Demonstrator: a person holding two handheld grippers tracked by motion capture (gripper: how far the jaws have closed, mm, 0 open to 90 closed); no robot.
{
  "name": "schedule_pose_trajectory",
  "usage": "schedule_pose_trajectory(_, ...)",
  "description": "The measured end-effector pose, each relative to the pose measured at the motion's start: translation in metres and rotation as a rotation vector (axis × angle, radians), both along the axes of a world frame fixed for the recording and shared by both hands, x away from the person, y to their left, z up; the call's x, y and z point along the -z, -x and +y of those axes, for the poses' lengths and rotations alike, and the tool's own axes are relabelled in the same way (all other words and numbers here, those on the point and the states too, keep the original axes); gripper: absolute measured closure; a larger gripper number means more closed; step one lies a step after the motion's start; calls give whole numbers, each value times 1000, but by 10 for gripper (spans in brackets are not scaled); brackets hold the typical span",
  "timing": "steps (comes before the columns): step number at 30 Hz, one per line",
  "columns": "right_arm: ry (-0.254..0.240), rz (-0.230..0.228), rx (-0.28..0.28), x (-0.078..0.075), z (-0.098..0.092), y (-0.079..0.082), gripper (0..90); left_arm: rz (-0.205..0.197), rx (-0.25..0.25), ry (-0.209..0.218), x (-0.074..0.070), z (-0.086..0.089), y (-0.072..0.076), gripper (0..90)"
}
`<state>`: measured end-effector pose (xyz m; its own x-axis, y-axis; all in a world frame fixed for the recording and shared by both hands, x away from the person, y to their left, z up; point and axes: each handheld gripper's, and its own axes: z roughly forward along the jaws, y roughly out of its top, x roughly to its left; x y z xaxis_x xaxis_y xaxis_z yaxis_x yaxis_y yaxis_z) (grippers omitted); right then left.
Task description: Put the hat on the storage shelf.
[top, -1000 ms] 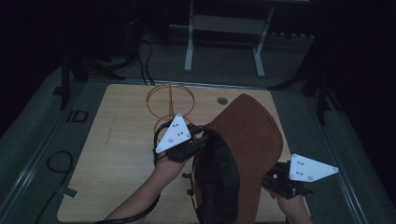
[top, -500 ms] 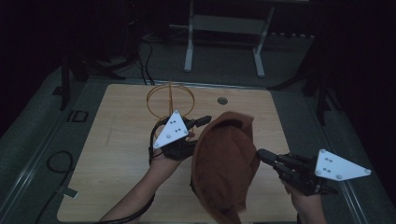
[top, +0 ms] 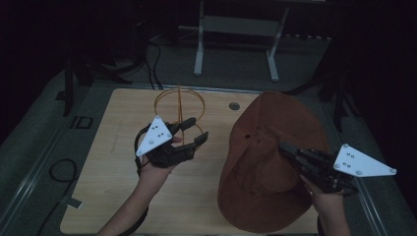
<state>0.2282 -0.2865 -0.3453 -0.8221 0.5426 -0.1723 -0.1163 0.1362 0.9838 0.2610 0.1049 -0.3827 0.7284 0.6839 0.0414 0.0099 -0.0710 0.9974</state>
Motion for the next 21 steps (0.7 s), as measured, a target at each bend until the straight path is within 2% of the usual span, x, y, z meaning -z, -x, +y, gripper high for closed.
schedule_pose_trajectory(2,-18,1,9,-4,-1,-3,900,-9,-43,-32,4,10,6,395)
schedule_pose_trajectory(4,-36,2,3,-10,0,-8,900,-1,-82,-63,10,20,11,342)
schedule_pose_trajectory(5,-42,-2,2,-14,1,-10,900,7,-117,-78,13,26,13,300)
schedule_pose_trajectory(6,-47,-3,-2,-18,4,-13,900,15,-135,-74,17,31,15,268)
schedule_pose_trajectory(8,-54,-3,-12,-26,11,-18,900,43,-162,-78,25,41,16,237)
schedule_pose_trajectory(10,-51,-1,-16,-33,21,-22,900,77,-194,-95,34,49,16,145)
schedule_pose_trajectory(13,-48,-1,-14,-41,34,-29,900,105,-226,-121,51,58,18,95)
schedule_pose_trajectory(18,-44,-22,6,-55,48,-39,900,158,-283,-162,85,74,24,92)
schedule_pose_trajectory(19,-48,-27,14,-58,50,-42,900,176,-297,-177,95,78,26,92)
schedule_pose_trajectory(21,-69,-21,12,-65,52,-51,900,195,-315,-196,107,82,27,92)
